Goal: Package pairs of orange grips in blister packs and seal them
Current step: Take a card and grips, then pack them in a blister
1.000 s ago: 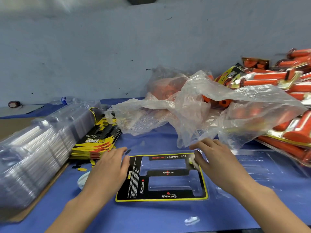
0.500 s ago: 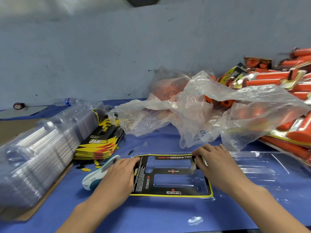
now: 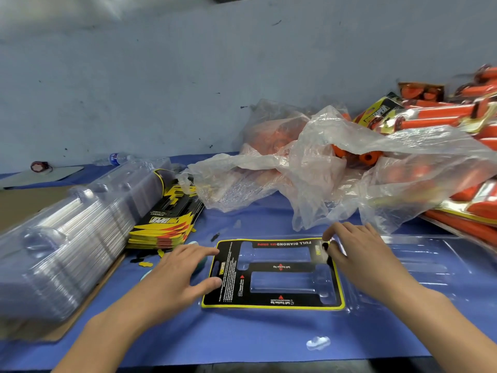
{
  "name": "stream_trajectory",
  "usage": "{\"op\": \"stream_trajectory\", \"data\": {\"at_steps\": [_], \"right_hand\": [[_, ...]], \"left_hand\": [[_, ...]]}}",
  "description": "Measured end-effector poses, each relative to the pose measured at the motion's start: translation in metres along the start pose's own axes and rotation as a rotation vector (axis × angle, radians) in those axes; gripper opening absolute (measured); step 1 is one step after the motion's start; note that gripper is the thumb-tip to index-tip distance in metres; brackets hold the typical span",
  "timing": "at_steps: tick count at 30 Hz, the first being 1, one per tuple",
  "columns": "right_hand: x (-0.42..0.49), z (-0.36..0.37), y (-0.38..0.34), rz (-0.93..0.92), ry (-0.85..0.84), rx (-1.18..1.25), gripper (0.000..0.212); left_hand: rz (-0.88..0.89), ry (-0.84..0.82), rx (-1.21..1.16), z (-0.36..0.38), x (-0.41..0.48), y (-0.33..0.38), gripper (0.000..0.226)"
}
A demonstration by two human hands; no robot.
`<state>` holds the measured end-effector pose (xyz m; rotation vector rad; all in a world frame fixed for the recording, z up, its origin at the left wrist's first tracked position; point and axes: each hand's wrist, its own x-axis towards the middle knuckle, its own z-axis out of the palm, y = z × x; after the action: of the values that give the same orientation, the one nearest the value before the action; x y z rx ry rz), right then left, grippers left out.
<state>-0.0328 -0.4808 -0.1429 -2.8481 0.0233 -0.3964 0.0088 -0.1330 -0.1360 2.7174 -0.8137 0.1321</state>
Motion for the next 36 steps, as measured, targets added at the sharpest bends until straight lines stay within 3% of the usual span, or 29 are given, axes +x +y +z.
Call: {"op": "stream_trajectory", "data": {"at_steps": [6,14,27,32,36], "right_hand": [[0.001,0.003,0.002,-0.020,-0.003,0.016,0.010],[0.002,0.005,-0.001,-0.046,-0.024,-0.014,0.013],[0.003,0.007,0.000,-0.061,-0.001,0.003,0.023],[0.002,0.006,-0.002,-0.061,0.000,-0.007,0.028],[0.001,0.005,-0.002,-0.052,-0.006,0.005,0.023]], "left_hand": [[0.019,-0.081,0.061,0.002,-0.005,-0.005,0.061],[-0.002,0.029,0.148,0.008,0.005,0.007,0.051],[-0.010,-0.005,0.220,0.015,0.013,0.010,0.046],[-0.036,0.093,0.190,0.013,0.014,0.019,0.046],[0.107,0.183,0.189,0.013,0.016,0.057,0.046]]}}
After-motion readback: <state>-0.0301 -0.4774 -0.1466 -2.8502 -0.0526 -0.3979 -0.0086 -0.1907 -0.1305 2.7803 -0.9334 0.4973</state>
